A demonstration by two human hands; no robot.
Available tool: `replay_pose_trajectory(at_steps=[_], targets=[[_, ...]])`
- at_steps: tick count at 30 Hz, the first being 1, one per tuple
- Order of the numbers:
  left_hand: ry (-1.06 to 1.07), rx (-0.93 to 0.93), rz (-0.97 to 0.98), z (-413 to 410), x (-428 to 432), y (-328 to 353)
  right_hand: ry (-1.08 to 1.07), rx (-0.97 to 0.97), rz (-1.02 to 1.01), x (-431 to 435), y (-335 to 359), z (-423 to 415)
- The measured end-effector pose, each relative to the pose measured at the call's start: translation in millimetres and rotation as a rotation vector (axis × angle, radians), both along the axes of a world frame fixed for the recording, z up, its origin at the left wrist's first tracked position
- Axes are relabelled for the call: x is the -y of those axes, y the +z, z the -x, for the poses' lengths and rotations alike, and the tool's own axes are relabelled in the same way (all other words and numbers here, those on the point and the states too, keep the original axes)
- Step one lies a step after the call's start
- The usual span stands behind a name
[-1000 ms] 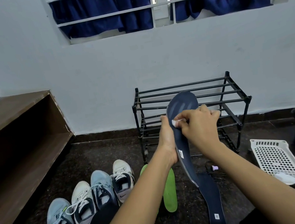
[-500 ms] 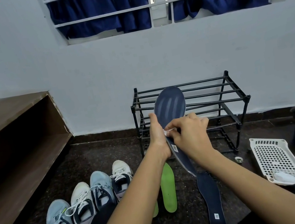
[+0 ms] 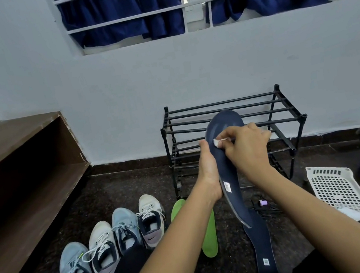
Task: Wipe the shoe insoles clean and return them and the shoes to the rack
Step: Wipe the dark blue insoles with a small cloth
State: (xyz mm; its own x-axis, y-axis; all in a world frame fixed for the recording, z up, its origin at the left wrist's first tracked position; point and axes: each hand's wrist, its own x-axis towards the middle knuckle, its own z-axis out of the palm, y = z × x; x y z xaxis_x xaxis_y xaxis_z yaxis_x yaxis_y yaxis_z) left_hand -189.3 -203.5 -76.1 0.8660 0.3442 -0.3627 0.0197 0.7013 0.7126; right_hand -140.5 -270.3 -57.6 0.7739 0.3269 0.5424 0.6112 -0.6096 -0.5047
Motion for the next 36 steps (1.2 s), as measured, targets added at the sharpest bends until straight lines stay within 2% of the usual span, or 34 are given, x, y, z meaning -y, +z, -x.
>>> replay_pose_trajectory(at_steps=[3, 8, 14, 22, 26, 31, 36], targets=[[0.015, -0.002, -0.016, 2.7, -9.4, 5.4, 0.096, -0.002, -0.033, -5.0, -3.6, 10.2], [0.079, -0.042, -0.095, 3.3, -25.3, 2.8, 0.171, -0.013, 0.047, -10.0, -10.4, 27.5], [0.041, -0.057, -0.095, 3.8, -16.8, 1.3, 0.089, 0.001, 0.117, -2.3, -4.9, 19.8], [-0.02, 0.017, -0.076, 1.7, 1.6, -1.4, -0.037, 0.008, 0.053, 4.0, 2.8, -1.9], [0.007, -0.001, -0.078, 2.9, -5.1, 0.1, 0.022, -0.016, -0.005, 1.1, 1.1, 3.5], [0.048, -0.075, -0.126, 5.1, -21.9, 1.0, 0.126, 0.017, 0.109, -7.4, -8.7, 26.4], [0.042, -0.078, -0.127, 5.2, -24.5, -1.6, 0.125, -0.002, 0.11, -5.8, -8.8, 24.7]])
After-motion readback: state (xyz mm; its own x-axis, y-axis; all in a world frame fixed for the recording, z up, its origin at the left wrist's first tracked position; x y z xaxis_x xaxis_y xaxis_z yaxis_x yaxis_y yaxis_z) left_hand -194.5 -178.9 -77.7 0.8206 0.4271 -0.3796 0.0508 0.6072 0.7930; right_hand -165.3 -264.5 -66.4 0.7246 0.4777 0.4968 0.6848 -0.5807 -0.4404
